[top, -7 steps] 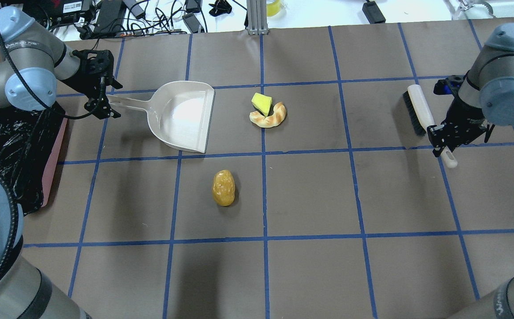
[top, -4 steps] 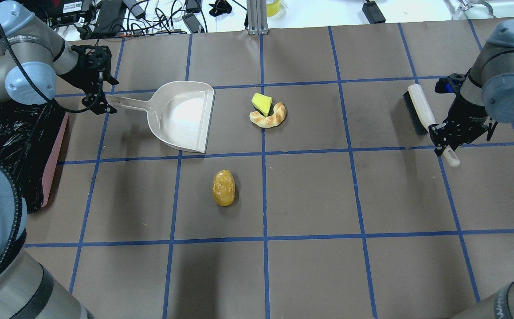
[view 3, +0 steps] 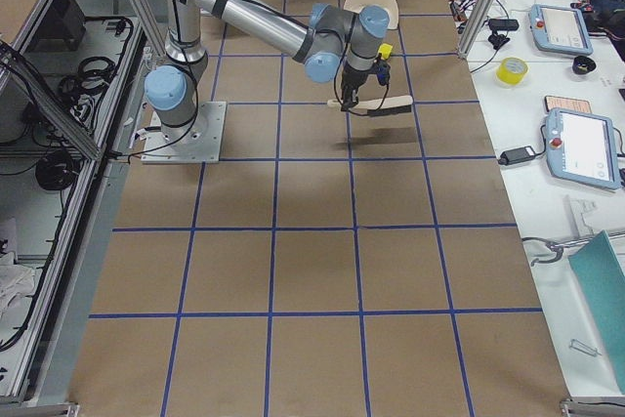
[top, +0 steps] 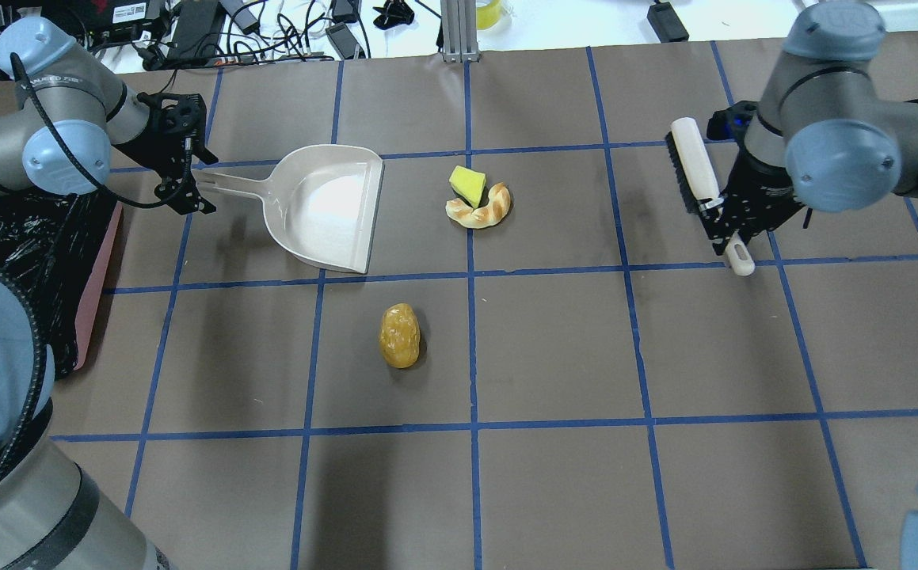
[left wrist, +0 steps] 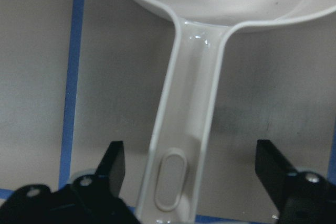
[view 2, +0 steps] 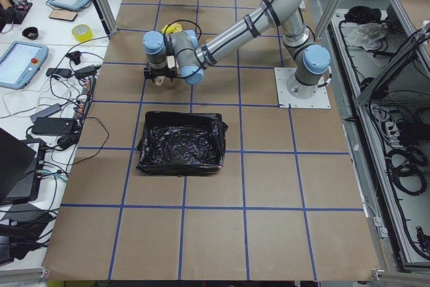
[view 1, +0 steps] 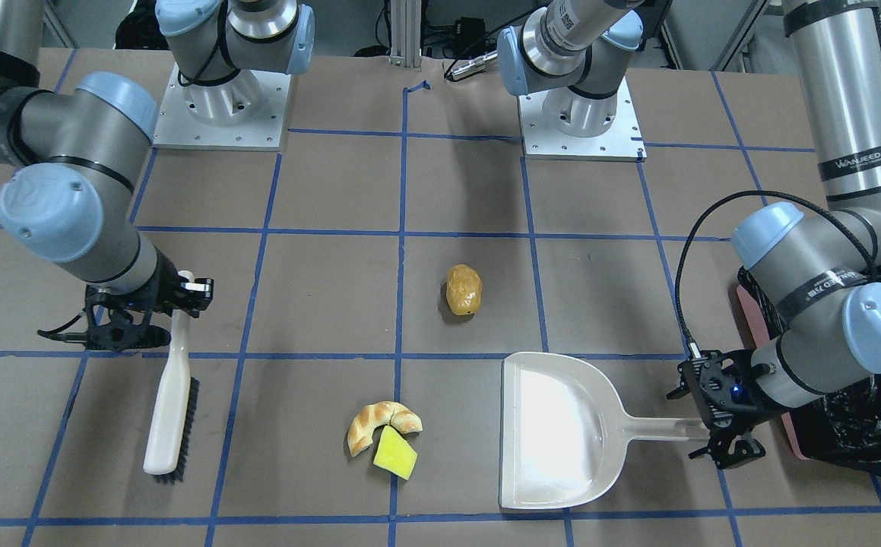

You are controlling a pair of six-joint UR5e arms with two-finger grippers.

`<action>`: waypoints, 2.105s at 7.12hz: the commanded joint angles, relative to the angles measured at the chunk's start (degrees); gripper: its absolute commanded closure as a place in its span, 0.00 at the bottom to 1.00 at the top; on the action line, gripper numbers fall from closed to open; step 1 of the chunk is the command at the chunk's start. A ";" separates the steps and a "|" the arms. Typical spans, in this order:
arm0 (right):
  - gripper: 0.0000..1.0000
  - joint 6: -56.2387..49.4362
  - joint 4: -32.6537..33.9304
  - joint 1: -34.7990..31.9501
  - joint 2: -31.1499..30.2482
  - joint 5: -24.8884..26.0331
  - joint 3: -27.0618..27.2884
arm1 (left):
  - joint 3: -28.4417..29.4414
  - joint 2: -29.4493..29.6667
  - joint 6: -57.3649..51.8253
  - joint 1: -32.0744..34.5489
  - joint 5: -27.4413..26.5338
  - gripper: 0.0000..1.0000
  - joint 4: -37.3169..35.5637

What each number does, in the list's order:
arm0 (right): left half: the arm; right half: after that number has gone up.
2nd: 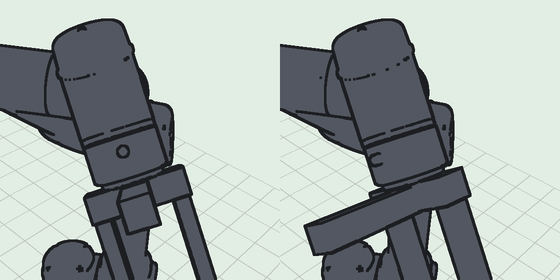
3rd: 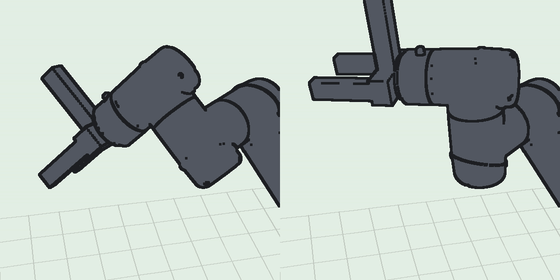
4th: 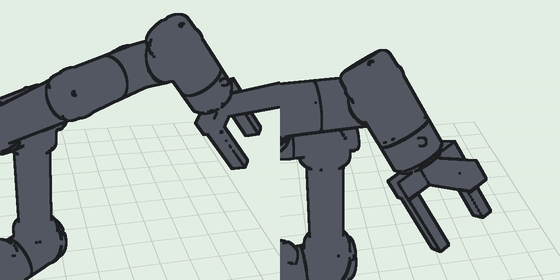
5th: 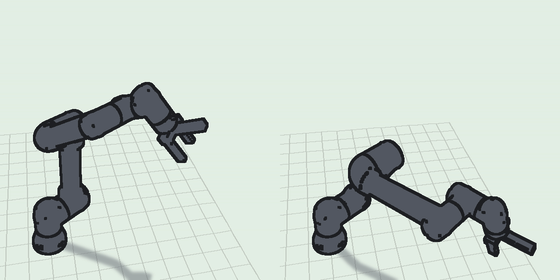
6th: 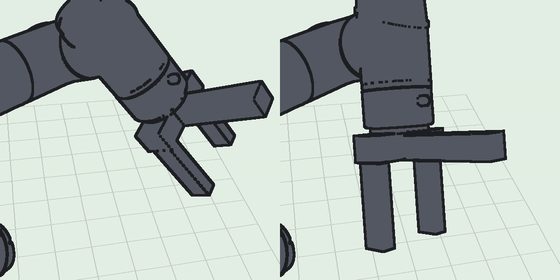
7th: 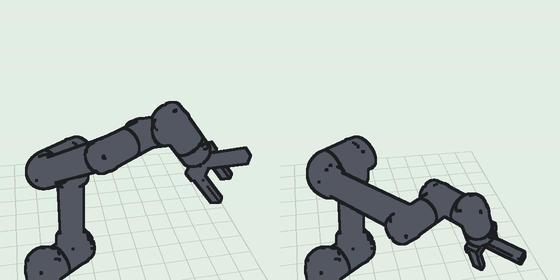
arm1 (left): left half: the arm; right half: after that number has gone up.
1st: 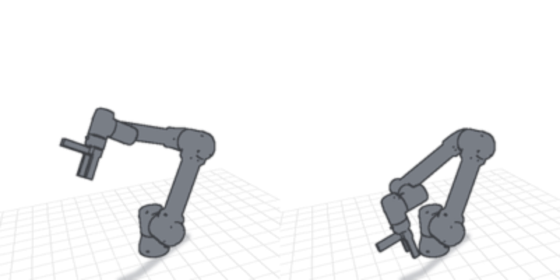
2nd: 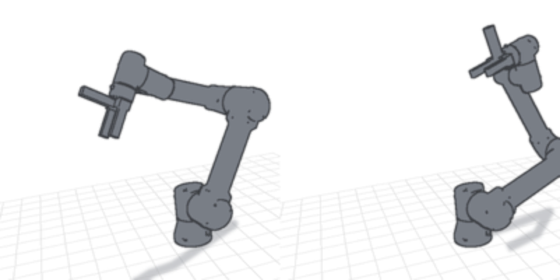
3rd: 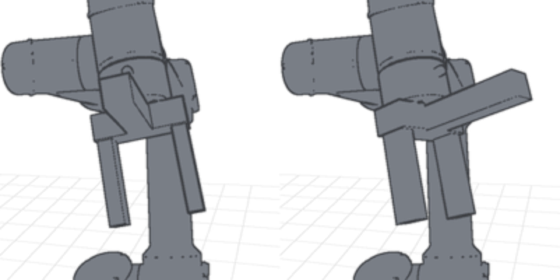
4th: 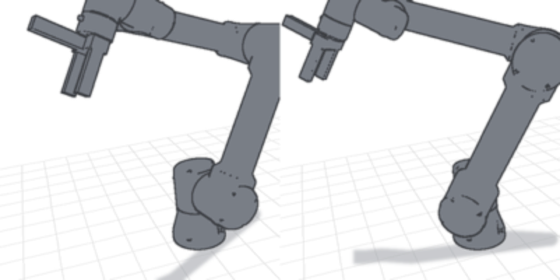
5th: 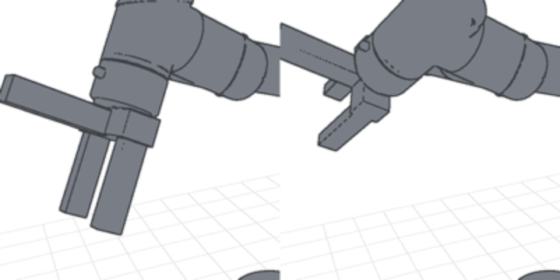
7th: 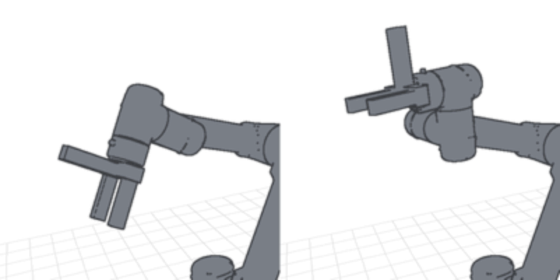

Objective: Sweep and dump trash into bin
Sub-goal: 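Carry the brush with the right gripper toward the sponge and bread roll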

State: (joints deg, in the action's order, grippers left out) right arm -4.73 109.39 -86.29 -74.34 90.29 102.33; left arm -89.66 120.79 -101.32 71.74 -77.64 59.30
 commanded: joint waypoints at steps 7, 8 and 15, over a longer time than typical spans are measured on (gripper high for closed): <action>1.00 18.85 0.47 -17.07 8.76 -5.82 -6.35 | -0.60 -0.82 1.30 2.43 -0.40 1.00 -1.29; 1.00 18.96 0.47 -17.16 8.77 -6.69 -6.44 | -0.60 -0.91 1.56 3.22 -1.45 1.00 -1.38; 1.00 30.63 2.32 -23.91 17.45 -9.16 -16.79 | -0.69 -1.18 1.56 3.85 -1.72 1.00 -1.38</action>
State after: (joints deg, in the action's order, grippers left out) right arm 22.72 111.78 -108.32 -59.31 81.20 89.19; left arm -90.36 119.40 -99.76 75.54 -79.42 57.99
